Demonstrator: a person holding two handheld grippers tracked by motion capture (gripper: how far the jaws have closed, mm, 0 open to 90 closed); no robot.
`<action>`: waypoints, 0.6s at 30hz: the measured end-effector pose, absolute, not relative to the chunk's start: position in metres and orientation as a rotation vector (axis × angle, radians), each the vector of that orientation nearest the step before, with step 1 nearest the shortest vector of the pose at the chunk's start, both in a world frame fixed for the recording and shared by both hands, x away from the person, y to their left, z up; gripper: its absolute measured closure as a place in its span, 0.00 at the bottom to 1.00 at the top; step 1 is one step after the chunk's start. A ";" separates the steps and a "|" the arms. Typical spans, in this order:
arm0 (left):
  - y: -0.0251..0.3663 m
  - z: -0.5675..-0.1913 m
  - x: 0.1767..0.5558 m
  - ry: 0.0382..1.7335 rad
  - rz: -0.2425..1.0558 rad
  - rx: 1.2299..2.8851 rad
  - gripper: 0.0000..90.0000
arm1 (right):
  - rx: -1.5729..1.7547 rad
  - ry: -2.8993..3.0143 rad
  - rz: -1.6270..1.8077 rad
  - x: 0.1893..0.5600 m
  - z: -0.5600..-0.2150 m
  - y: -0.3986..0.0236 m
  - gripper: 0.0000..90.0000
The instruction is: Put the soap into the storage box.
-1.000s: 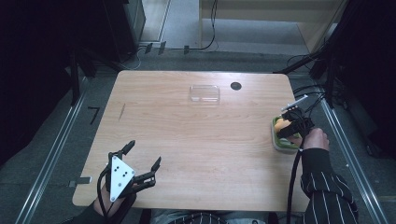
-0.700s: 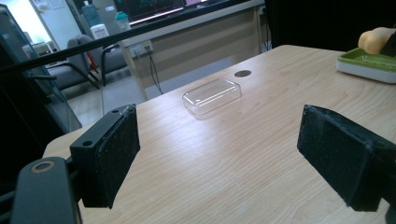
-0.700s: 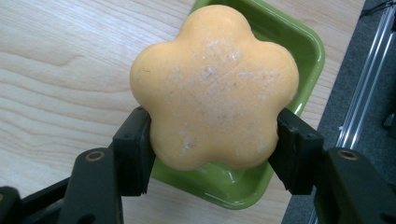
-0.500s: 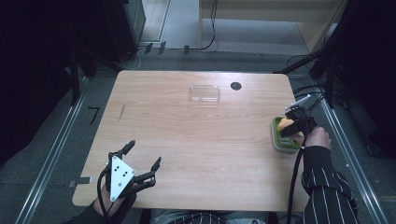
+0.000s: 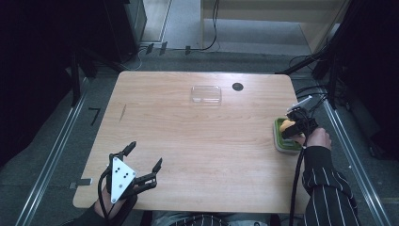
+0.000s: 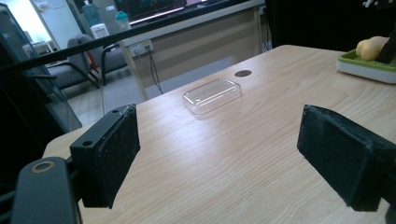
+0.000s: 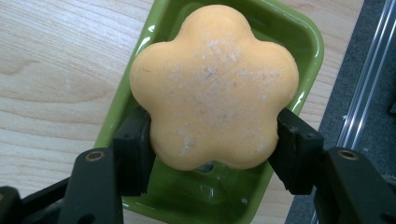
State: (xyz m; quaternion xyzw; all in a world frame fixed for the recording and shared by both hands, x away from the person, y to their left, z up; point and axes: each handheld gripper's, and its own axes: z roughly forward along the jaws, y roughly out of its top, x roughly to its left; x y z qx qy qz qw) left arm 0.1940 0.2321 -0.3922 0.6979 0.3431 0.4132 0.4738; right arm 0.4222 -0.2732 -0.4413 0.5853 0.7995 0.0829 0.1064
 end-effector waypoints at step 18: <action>0.232 -0.392 0.194 0.838 1.012 1.709 0.15 | 1.735 2.355 0.213 0.426 -0.453 -0.274 0.44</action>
